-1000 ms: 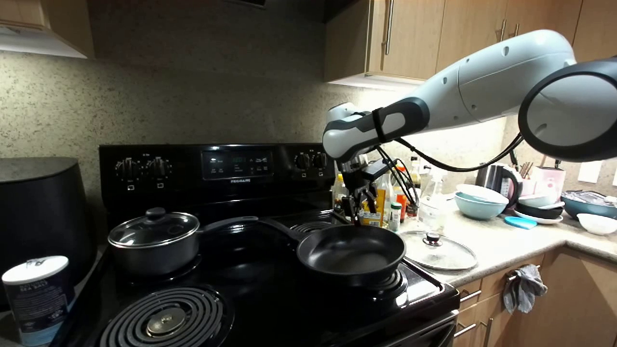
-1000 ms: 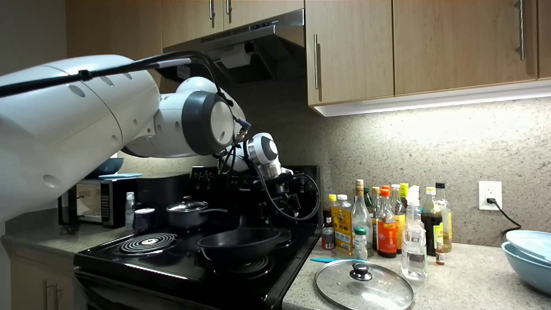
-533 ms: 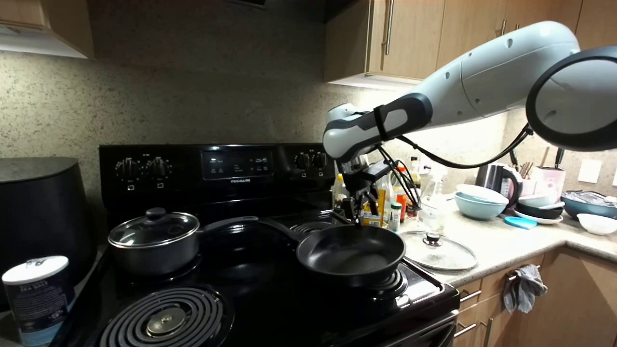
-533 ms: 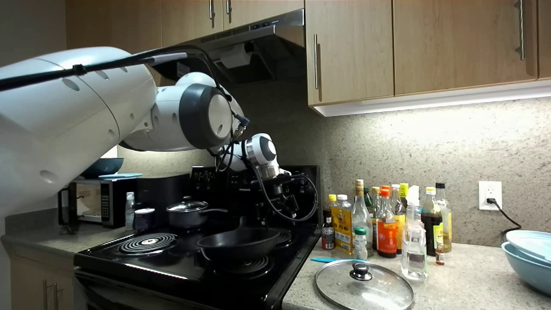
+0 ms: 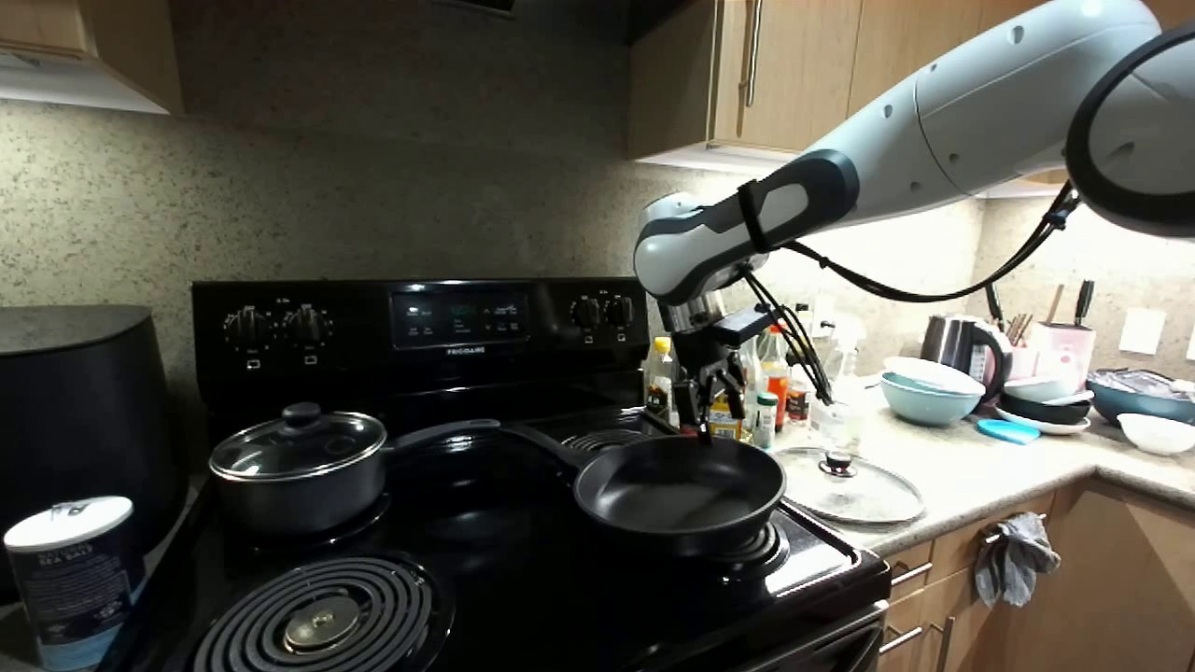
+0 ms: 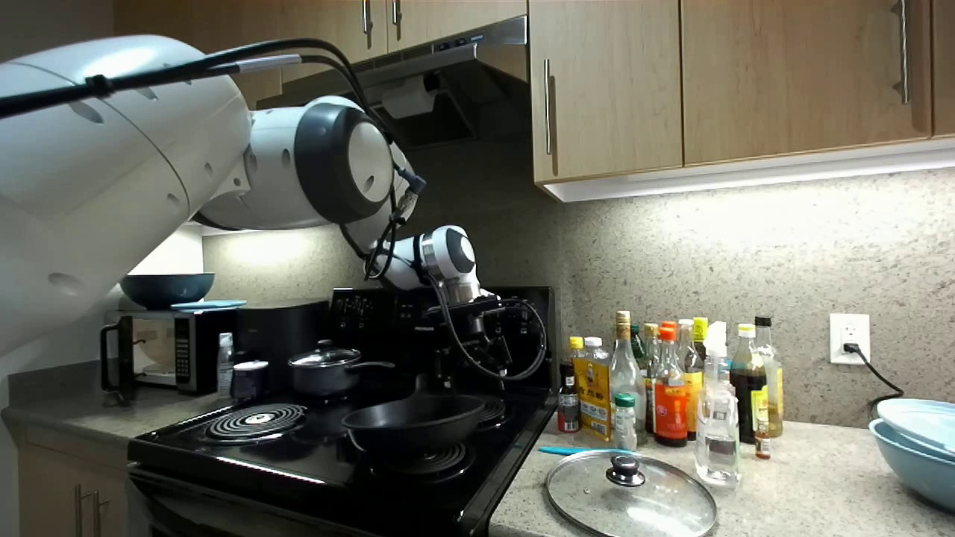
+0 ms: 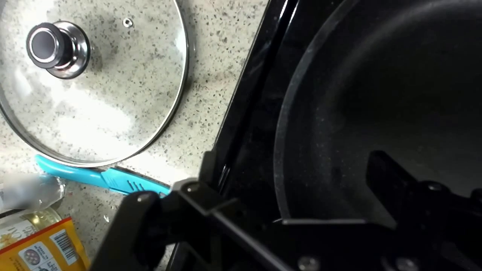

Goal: Move the pan backwards

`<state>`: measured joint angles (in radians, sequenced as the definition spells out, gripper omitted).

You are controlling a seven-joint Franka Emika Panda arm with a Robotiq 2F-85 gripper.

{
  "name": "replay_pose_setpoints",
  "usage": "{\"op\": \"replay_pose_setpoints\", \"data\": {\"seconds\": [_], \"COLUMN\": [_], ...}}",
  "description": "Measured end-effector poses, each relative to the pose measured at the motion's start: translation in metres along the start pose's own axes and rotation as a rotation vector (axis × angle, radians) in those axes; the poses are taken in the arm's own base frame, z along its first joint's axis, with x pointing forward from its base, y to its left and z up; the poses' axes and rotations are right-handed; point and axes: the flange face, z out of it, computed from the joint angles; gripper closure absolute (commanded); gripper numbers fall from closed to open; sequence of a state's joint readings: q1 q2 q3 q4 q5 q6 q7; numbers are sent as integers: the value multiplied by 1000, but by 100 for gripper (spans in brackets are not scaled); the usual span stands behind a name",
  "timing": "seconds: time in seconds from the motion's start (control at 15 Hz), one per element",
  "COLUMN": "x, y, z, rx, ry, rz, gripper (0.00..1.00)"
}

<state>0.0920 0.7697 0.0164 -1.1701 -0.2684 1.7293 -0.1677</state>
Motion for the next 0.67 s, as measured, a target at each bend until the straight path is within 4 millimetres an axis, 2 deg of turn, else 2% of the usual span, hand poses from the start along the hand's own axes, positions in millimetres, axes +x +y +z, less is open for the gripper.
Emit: {"op": "replay_pose_setpoints", "data": {"seconds": [0.33, 0.67], "x": [1, -2], "y": [-7, -47], "z": [7, 42], "rx": [3, 4], "ry": [-16, -97], "rz": [-11, -76], "gripper": [0, 0]}}
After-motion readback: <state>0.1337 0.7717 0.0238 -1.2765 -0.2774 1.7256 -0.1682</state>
